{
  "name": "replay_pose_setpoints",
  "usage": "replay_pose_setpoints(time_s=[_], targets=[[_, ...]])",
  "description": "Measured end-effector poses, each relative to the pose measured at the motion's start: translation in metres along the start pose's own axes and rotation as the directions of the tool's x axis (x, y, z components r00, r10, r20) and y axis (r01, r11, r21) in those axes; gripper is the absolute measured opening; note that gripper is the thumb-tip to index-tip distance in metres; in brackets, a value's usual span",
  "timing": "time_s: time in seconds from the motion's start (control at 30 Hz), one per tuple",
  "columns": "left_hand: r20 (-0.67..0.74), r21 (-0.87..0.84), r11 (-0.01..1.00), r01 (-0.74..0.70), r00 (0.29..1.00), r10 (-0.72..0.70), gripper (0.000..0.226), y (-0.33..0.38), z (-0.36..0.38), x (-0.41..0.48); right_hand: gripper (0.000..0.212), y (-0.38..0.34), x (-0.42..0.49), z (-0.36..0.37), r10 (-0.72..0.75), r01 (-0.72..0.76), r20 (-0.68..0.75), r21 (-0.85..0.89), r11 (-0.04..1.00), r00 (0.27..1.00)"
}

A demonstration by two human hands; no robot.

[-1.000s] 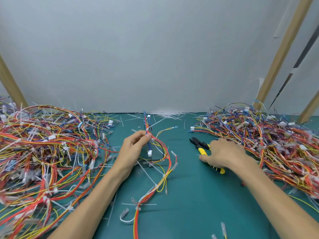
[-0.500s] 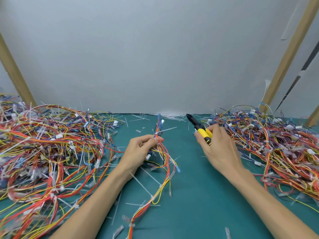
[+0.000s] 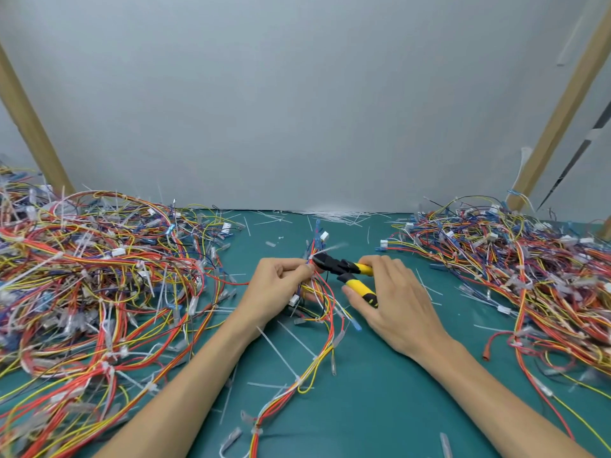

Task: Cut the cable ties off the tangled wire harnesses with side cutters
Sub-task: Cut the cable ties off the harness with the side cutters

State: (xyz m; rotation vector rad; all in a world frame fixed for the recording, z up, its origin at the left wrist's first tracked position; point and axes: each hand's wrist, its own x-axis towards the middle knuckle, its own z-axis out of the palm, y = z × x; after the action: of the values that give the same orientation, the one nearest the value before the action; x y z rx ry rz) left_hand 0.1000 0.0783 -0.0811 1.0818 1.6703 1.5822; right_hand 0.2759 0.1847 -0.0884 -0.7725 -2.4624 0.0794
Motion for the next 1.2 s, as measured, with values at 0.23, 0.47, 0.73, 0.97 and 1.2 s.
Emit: replay_pose_setpoints(time_s=[0.23, 0.47, 0.73, 0.97, 1.2], targets=[[0.038, 0.071, 0.998, 0.003, 0.999, -0.005, 0.022, 0.0003, 0.0024, -0.0032, 0.045, -0.0016, 0.0001, 0.0000, -0.023, 0.022, -0.036, -0.012, 1.000, 0.999], [0.055, 0.072, 0.997, 0.007, 0.998, -0.011, 0.022, 0.0004, 0.0035, -0.0037, 0.043, -0.0023, -0.0005, -0.0018, -0.043, 0.043, 0.000, -0.082, 0.996, 0.999], [0.064, 0.115, 0.993, -0.007, 0.998, -0.001, 0.020, -0.0012, 0.0037, -0.0030, 0.041, 0.0011, -0.0004, 0.0010, -0.024, 0.027, 0.038, -0.087, 0.996, 0.999], [0.083, 0.115, 0.993, -0.009, 0.997, -0.001, 0.026, 0.0002, 0.0036, -0.0052, 0.039, 0.0025, -0.0035, 0.0036, -0.006, 0.010, 0.062, -0.058, 0.998, 0.998], [0.116, 0.106, 0.994, -0.020, 0.993, 0.008, 0.025, -0.0030, -0.0002, -0.0021, 0.031, -0.0010, -0.0046, 0.0021, 0.007, -0.005, 0.057, -0.043, 0.999, 0.998]])
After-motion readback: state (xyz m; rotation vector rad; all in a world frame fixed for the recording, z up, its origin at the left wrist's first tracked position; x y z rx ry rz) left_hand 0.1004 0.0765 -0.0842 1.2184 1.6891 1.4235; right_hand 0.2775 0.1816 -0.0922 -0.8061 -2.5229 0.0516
